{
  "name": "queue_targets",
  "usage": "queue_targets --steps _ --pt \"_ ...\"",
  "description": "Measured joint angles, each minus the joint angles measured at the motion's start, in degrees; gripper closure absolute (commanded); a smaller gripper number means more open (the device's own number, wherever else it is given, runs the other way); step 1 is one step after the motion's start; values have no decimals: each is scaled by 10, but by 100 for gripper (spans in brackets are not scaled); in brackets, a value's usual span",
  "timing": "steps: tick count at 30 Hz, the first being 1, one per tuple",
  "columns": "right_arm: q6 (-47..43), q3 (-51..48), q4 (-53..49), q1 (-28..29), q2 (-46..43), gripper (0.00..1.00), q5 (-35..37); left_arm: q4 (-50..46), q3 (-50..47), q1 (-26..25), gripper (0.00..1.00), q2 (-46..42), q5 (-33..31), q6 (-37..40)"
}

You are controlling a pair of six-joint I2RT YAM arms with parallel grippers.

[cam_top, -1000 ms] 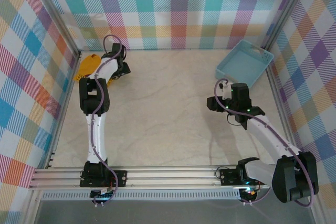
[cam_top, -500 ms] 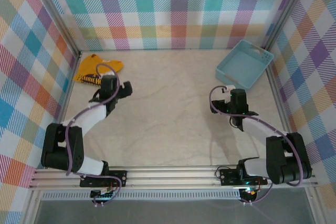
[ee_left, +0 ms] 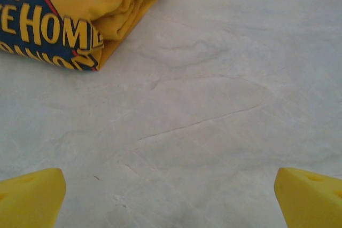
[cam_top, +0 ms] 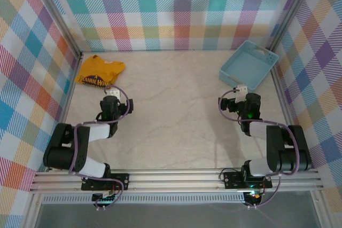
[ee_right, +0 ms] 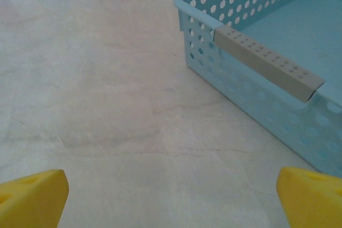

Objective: Fold the inside-out t-shirt

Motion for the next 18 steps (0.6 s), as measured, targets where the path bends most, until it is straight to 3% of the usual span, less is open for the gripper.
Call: queue_targets --steps 7,18 --pt "28 -3 42 -20 47 0 -21 52 -1 28 0 40 49 0" --pt "37 -3 48 -16 47 0 -10 69 -1 28 0 40 54 0"
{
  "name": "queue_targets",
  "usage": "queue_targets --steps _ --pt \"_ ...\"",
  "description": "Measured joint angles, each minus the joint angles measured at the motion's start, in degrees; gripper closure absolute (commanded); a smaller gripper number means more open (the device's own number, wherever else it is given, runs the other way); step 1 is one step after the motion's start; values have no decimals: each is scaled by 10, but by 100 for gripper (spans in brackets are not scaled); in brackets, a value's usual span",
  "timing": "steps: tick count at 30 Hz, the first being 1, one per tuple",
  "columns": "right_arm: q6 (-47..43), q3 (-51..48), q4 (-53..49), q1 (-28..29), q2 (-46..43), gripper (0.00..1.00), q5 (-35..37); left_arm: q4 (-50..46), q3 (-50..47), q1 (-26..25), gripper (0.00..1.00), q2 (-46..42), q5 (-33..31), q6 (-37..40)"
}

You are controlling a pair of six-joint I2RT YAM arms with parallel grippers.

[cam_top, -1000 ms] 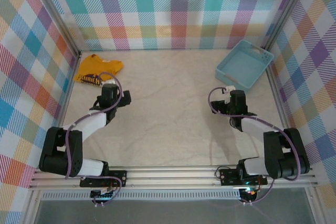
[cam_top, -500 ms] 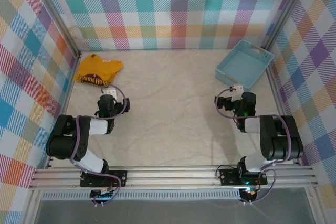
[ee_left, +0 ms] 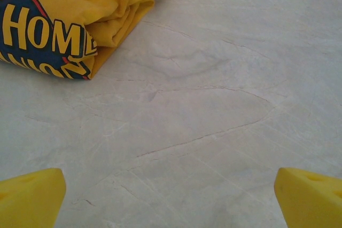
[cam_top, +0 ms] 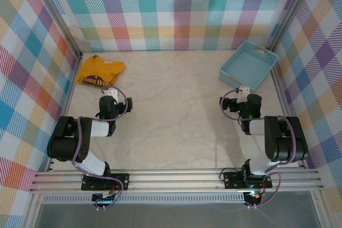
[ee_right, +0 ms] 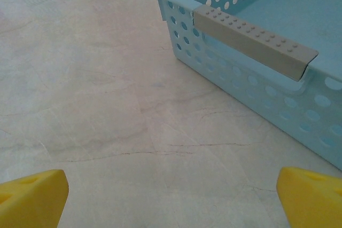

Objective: Fold the inside-out t-shirt

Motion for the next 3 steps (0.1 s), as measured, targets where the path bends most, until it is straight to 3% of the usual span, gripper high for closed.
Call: queue_targets --steps 3 --pt "2 0 0 0 0 0 7 0 0 0 0 0 0 0"
